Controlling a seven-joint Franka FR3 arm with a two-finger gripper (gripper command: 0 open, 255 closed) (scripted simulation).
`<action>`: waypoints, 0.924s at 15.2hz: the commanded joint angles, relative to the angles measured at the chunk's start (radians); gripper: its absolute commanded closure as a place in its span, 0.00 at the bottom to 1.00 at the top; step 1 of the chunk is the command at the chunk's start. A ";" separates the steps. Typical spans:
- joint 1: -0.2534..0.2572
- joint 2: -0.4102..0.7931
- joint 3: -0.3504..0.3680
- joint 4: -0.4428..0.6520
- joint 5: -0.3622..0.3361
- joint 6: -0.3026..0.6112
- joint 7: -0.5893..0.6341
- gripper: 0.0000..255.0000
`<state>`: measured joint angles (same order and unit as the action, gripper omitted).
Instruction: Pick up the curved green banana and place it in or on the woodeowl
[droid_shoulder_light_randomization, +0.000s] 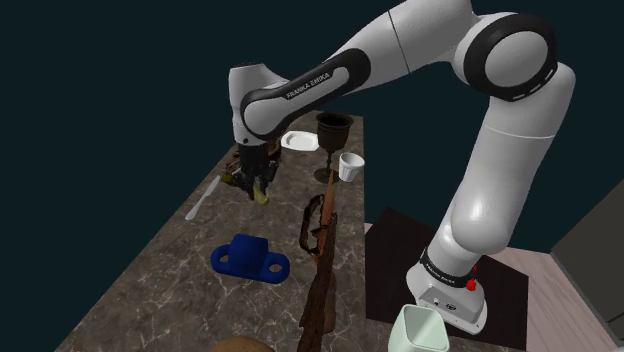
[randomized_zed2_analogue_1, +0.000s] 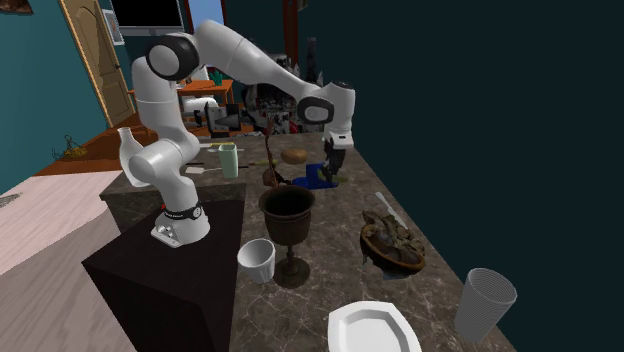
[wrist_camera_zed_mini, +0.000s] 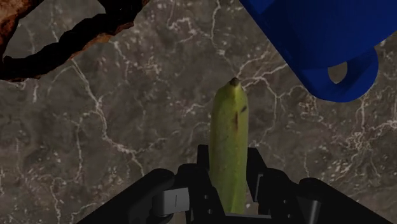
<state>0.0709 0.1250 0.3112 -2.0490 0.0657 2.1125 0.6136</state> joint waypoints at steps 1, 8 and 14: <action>-0.001 -0.014 0.000 0.011 0.004 -0.025 -0.001 1.00; -0.004 -0.051 0.000 0.064 0.013 -0.114 -0.002 1.00; -0.029 0.007 -0.025 0.179 -0.008 -0.176 -0.041 1.00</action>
<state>0.0492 0.1109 0.2943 -1.9009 0.0648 1.9481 0.5850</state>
